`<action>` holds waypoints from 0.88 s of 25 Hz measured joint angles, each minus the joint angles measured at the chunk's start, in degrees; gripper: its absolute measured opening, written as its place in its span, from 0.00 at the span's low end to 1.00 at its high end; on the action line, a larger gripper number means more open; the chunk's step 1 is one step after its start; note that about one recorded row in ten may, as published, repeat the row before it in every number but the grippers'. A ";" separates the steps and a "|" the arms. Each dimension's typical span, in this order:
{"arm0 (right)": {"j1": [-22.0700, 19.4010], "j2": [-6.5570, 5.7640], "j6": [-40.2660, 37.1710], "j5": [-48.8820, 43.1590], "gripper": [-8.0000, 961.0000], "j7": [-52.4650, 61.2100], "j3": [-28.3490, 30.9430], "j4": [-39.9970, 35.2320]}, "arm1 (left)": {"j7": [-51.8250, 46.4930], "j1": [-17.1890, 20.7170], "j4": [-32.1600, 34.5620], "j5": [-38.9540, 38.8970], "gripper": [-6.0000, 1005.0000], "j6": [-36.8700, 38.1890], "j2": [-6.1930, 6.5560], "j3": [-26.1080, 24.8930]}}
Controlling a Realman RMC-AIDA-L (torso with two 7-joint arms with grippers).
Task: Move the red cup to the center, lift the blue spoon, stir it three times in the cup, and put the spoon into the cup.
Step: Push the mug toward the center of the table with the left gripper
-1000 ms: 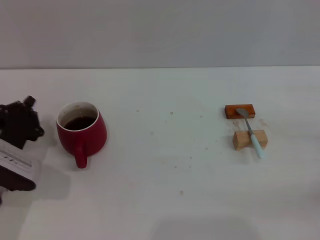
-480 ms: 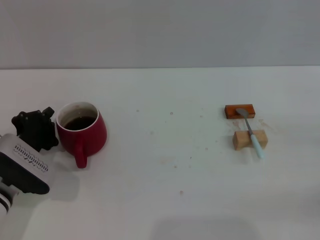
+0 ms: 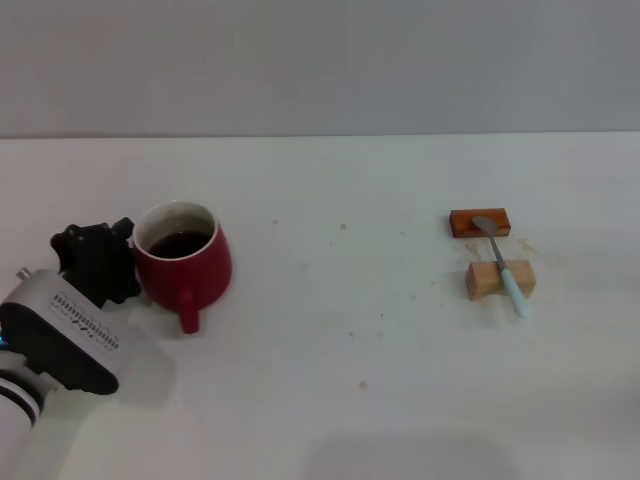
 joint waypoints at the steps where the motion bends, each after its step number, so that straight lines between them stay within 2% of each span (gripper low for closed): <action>1: 0.00 0.00 0.00 0.00 0.75 0.00 -0.01 0.00 | 0.00 0.00 0.00 0.00 0.02 0.00 0.00 0.00; 22: -0.07 0.00 0.00 0.11 0.75 0.00 -1.40 0.09 | -0.23 -0.35 -5.74 -0.03 0.03 -1.29 -0.26 6.52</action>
